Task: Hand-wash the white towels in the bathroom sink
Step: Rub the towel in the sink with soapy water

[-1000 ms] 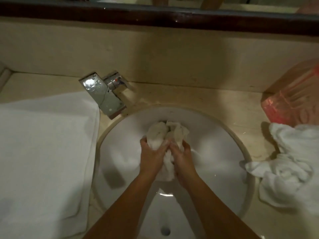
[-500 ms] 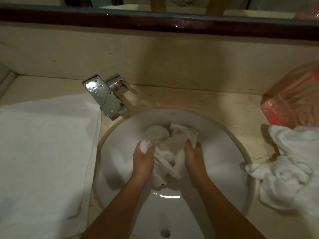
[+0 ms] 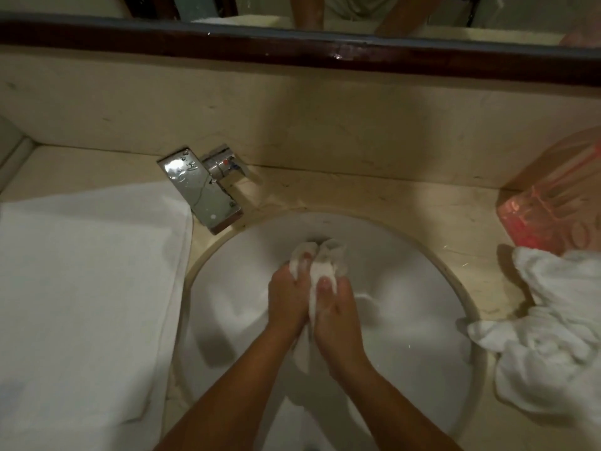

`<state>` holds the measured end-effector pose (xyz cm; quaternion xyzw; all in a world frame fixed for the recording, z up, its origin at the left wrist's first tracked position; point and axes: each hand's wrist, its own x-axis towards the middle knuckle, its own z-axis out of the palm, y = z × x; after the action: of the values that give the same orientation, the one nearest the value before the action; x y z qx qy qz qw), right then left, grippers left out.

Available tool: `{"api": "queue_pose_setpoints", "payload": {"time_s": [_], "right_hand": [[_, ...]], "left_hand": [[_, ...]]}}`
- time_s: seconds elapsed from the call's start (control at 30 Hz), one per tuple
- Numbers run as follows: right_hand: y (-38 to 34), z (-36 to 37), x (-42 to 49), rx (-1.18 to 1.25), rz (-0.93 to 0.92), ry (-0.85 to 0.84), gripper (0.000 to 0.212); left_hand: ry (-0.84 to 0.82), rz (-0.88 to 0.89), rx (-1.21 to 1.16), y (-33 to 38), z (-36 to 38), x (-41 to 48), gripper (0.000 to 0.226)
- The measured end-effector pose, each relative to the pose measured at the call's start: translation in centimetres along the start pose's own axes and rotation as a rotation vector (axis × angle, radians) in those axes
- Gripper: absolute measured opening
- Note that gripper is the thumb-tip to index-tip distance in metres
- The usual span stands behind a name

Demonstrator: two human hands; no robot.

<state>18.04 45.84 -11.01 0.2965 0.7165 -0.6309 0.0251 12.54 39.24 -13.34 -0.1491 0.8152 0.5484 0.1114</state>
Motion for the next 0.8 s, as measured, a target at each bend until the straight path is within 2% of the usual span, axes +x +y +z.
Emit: {"api": "queue_pose_setpoints", "payload": {"time_s": [0.07, 0.13, 0.23, 0.3, 0.37, 0.43, 0.47, 0.53, 0.6, 0.63, 0.7, 0.8], "right_hand": [[-0.5, -0.7, 1.3, -0.031, -0.012, 0.076, 0.026], [-0.8, -1.3, 3.1, -0.012, 0.073, 0.129, 0.028], [0.8, -2.3, 2.0, -0.146, 0.161, 0.038, 0.026], [3.0, -3.5, 0.4, -0.238, 0.277, -0.056, 0.028], [2.7, -4.9, 0.6, -0.234, 0.367, -0.026, 0.029], [1.8, -5.5, 2.6, -0.184, 0.365, 0.067, 0.037], [1.2, -5.4, 3.9, -0.201, 0.359, 0.107, 0.044], [0.9, -4.6, 6.8, -0.275, 0.313, 0.151, 0.075], [1.3, -3.4, 9.4, -0.256, 0.247, 0.097, 0.091], [1.5, -3.0, 10.3, -0.268, 0.253, 0.043, 0.091], [2.1, -2.9, 11.1, -0.279, 0.369, -0.065, 0.085], [3.1, -4.0, 10.2, 0.014, 0.464, -0.153, 0.059]], "left_hand": [[-0.047, -0.017, -0.07, -0.2, 0.2, -1.1, 0.037], [-0.111, 0.01, -0.094, -0.5, 0.5, -2.4, 0.036], [-0.207, 0.017, 0.088, -1.5, -0.7, -2.3, 0.038], [-0.276, -0.056, 0.218, -1.9, -2.2, -2.0, 0.05], [-0.259, -0.111, 0.353, -1.6, -3.2, -1.7, 0.061], [-0.228, -0.143, 0.375, -0.5, -2.9, -0.6, 0.061], [-0.226, -0.182, 0.337, 0.1, -2.2, 0.3, 0.067], [-0.24, -0.314, 0.259, 1.9, -0.8, 2.1, 0.104], [-0.293, -0.377, 0.243, 2.6, 0.5, 3.7, 0.127], [-0.312, -0.371, 0.293, 2.6, 1.1, 4.4, 0.126], [-0.339, -0.361, 0.354, 1.5, 1.6, 5.8, 0.105], [-0.333, -0.423, 0.106, 0.4, 0.6, 5.3, 0.077]]}}
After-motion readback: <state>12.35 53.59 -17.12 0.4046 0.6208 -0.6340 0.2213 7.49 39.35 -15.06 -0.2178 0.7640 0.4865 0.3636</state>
